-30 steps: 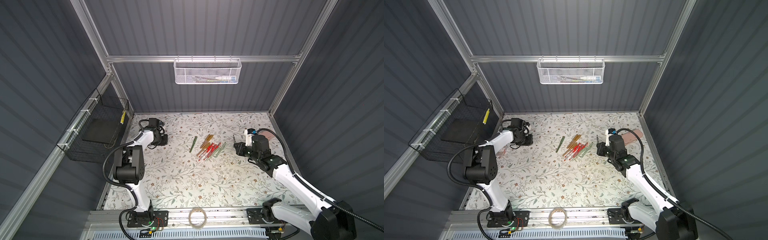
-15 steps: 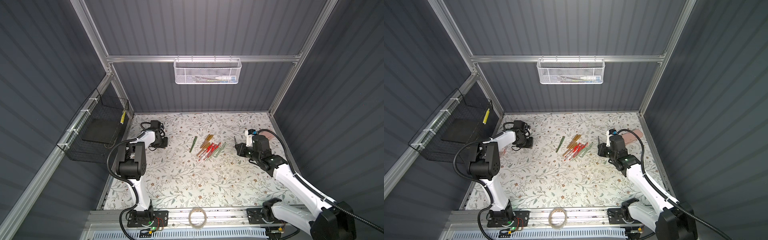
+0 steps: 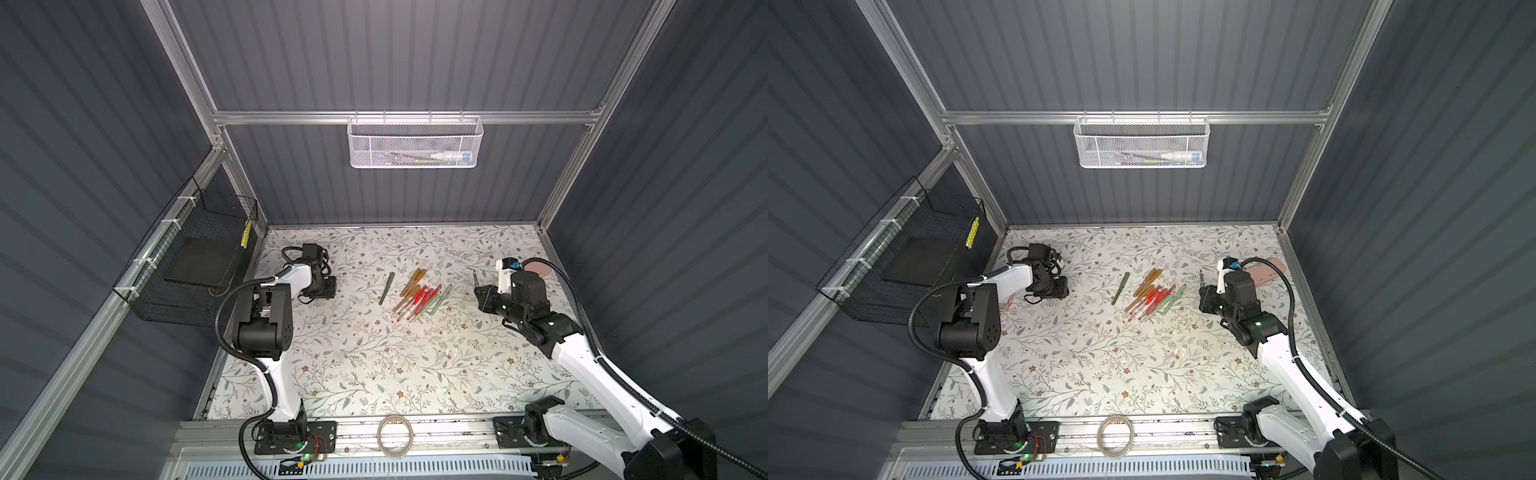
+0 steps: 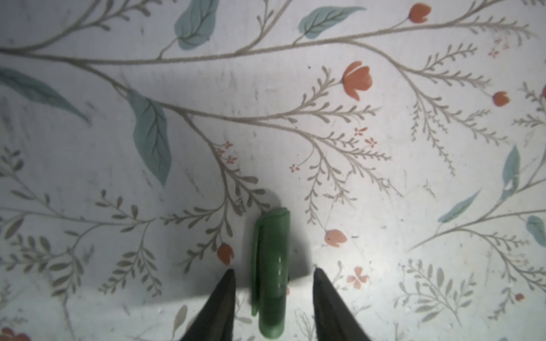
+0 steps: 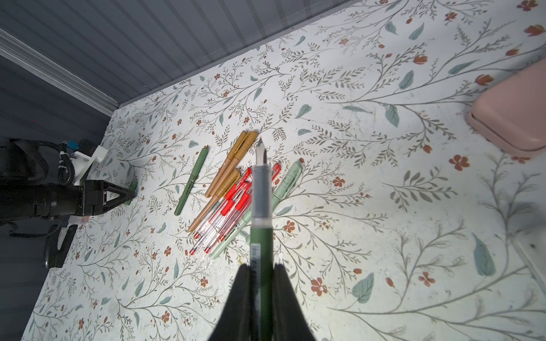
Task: Remove pen caps from pens
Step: Place the pen cap at the center of the table, then place the pen at the center of the table.
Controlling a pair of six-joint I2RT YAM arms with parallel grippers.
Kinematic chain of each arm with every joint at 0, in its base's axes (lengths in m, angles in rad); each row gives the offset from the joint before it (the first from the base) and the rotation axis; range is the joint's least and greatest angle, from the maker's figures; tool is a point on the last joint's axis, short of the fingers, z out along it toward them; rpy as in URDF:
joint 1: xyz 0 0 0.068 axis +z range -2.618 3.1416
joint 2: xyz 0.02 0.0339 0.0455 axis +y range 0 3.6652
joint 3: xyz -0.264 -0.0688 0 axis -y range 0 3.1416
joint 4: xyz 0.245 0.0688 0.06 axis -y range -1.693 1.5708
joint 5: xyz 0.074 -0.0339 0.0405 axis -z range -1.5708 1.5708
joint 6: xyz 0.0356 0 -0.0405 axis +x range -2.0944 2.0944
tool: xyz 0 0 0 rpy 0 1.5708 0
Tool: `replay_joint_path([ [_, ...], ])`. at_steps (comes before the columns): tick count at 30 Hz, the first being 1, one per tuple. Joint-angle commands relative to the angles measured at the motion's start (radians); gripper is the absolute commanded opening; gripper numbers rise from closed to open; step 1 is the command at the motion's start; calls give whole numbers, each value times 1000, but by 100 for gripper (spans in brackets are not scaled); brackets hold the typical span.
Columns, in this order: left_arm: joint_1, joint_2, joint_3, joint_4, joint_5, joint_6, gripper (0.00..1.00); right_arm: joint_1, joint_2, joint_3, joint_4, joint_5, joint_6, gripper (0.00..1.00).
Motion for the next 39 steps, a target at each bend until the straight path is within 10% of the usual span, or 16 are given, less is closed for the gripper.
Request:
replay_joint_path([
  [1, 2, -92, -32, -3, 1, -5, 54, -12, 12, 18, -46, 34, -25, 0],
  [14, 25, -433, -249, 166, 142, -5, 99, -96, 362, 202, -112, 103, -92, 0],
  [39, 96, -446, -208, 155, 251, -64, 100, -169, 885, 532, -240, 155, -92, 4],
])
